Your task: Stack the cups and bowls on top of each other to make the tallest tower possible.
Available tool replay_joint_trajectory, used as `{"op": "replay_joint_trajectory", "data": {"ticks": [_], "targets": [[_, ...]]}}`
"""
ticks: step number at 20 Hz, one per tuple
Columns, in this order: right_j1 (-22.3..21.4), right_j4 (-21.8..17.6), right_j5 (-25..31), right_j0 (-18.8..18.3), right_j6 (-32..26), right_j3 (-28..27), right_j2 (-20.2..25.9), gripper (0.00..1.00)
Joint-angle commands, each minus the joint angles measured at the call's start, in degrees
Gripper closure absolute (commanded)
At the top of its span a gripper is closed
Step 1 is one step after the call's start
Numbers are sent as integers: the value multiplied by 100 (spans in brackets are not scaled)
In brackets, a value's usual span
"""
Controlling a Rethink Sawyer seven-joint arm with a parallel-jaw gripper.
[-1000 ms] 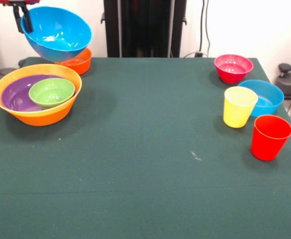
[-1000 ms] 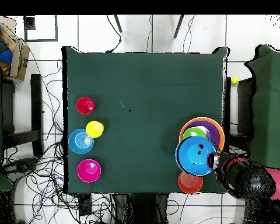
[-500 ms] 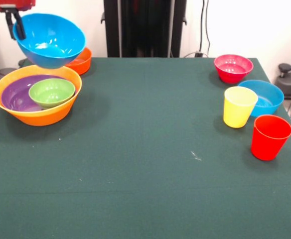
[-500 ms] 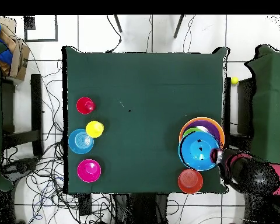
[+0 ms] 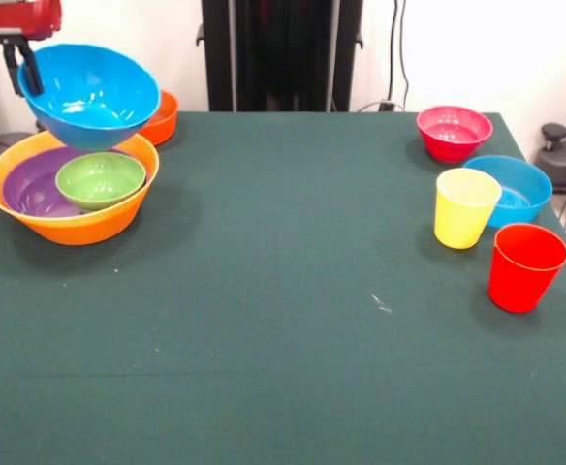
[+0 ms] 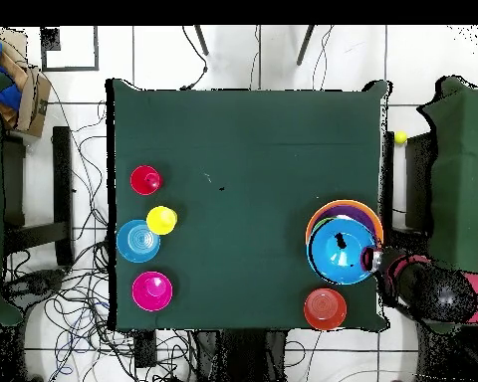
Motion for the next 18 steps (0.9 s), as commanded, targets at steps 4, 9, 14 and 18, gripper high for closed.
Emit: {"op": "replay_joint_trajectory", "data": {"ticks": [4,9,14,18], "targets": [[312,-467,84,198,-835,-174,-293,100],[317,-450,135,202,-833,-208,-285,100],[308,-463,127,221,-856,-205,-258,100],[285,-460,119,221,-818,-174,-270,100]]}}
